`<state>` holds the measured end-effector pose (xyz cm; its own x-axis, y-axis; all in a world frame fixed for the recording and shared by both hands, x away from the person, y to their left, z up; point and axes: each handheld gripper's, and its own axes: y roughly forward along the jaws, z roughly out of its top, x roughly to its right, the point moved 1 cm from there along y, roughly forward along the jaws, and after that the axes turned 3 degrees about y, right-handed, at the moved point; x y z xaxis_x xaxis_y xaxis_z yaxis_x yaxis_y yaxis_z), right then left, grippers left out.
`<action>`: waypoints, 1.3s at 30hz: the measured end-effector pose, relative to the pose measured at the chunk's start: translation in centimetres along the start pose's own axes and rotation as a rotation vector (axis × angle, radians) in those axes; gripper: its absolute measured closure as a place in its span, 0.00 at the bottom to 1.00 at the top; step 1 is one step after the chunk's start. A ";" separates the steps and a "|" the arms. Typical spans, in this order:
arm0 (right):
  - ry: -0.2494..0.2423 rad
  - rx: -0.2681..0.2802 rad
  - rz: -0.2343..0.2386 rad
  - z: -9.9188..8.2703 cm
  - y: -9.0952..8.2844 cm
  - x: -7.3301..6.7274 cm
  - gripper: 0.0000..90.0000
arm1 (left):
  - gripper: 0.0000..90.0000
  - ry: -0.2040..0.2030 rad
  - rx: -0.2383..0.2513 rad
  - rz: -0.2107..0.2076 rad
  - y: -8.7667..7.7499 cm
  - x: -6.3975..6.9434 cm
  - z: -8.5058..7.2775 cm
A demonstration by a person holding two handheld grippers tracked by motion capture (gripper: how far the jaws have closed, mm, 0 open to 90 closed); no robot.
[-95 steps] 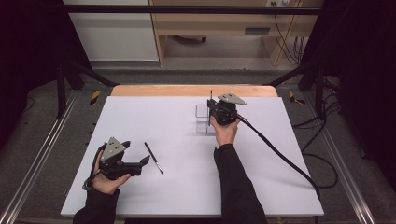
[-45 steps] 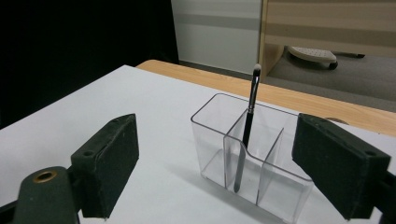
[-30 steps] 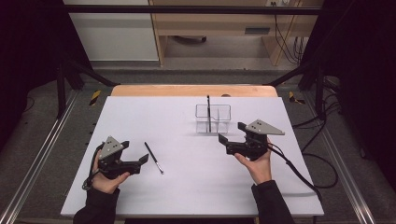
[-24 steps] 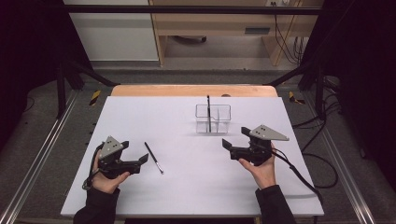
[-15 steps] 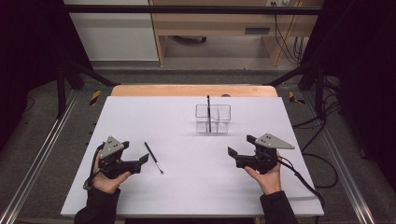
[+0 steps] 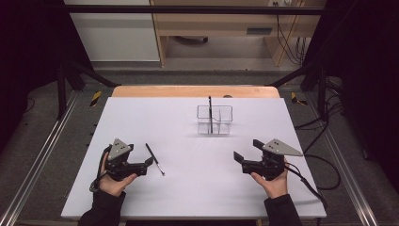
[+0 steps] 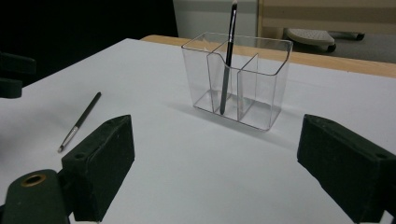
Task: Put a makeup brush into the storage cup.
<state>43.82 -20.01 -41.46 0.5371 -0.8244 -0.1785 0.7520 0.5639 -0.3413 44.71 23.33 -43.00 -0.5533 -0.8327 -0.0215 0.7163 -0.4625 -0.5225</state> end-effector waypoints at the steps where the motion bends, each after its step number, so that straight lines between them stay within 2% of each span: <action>1: 0.002 0.001 0.001 0.0 0.0 0.0 0.13 | 0.10 0.003 -0.009 0.005 0.2 0.0 0.0; 6: -0.002 -0.007 -0.003 0.0 0.0 0.0 0.13 | 0.10 -0.014 -0.035 0.015 0.8 0.0 -0.4; 13: 0.014 -0.005 0.003 0.0 0.0 -0.1 0.13 | 0.11 -0.015 -0.068 0.031 1.7 0.3 -0.7; 21: 0.011 -0.017 -0.004 0.0 0.0 0.0 0.12 | 0.11 -0.013 -0.118 0.052 3.0 0.9 -1.0; 28: 0.014 -0.008 -0.007 0.0 -0.2 0.0 0.12 | 0.13 0.000 -0.172 0.052 4.2 1.2 -1.4; 34: 0.017 -0.010 -0.003 0.0 -0.2 0.0 0.12 | 0.16 -0.019 -0.208 0.052 5.1 1.3 -1.8; 39: 0.013 -0.021 -0.004 -0.1 0.0 0.0 0.12 | 0.20 -0.016 -0.241 0.054 5.7 1.6 -2.1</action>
<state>43.77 -19.98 -41.51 0.5291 -0.8271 -0.1894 0.7457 0.5598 -0.3614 47.08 19.98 -47.79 -0.5084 -0.8601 -0.0425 0.6216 -0.3324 -0.7093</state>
